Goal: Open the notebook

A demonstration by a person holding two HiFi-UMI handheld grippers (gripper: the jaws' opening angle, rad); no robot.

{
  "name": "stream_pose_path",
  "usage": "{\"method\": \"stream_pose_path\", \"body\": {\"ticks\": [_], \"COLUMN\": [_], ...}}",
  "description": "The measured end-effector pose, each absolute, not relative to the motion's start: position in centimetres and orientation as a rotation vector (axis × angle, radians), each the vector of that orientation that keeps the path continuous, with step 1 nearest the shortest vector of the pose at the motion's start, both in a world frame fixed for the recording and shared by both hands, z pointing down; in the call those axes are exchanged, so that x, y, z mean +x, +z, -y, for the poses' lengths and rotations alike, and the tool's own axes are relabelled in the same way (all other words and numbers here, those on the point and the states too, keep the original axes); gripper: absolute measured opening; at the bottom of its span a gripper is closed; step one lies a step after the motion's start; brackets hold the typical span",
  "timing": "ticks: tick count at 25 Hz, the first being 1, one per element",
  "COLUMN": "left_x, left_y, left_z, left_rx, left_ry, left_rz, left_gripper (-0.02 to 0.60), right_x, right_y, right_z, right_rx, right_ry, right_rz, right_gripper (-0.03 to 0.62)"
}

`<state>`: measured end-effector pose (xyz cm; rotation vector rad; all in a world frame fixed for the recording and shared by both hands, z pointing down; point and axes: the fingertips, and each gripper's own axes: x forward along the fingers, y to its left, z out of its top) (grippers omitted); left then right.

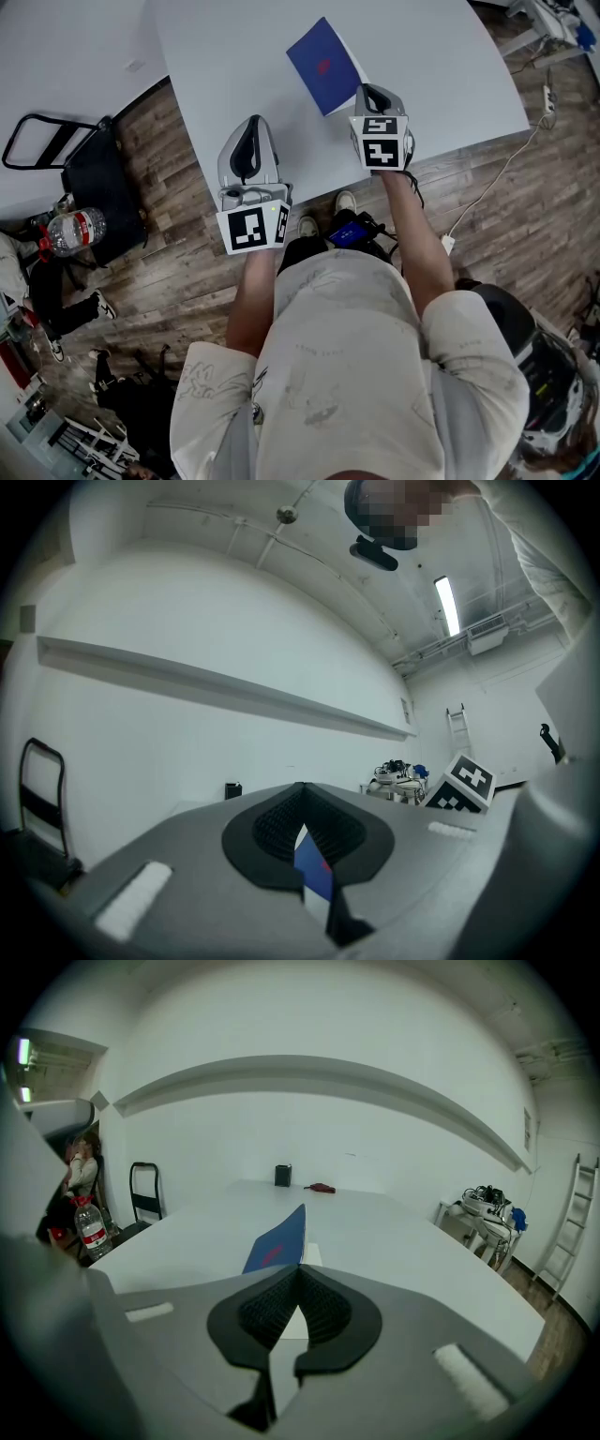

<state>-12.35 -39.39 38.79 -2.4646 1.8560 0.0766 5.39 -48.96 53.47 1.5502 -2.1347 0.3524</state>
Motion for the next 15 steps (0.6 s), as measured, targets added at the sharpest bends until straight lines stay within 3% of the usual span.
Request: {"method": "stream_pose_path", "body": {"ticks": [15], "left_x": [-12.7], "left_y": [38.5], "left_z": [39.0], "left_rx": [-2.454], "left_ry": [0.074], "left_rz": [-1.877], "left_gripper": [0.017], "right_x": [4.2], "right_y": [51.1], "right_z": [48.3], "right_rx": [1.517], "right_ry": [0.268], "right_rz": [2.174], "right_gripper": [0.005]}}
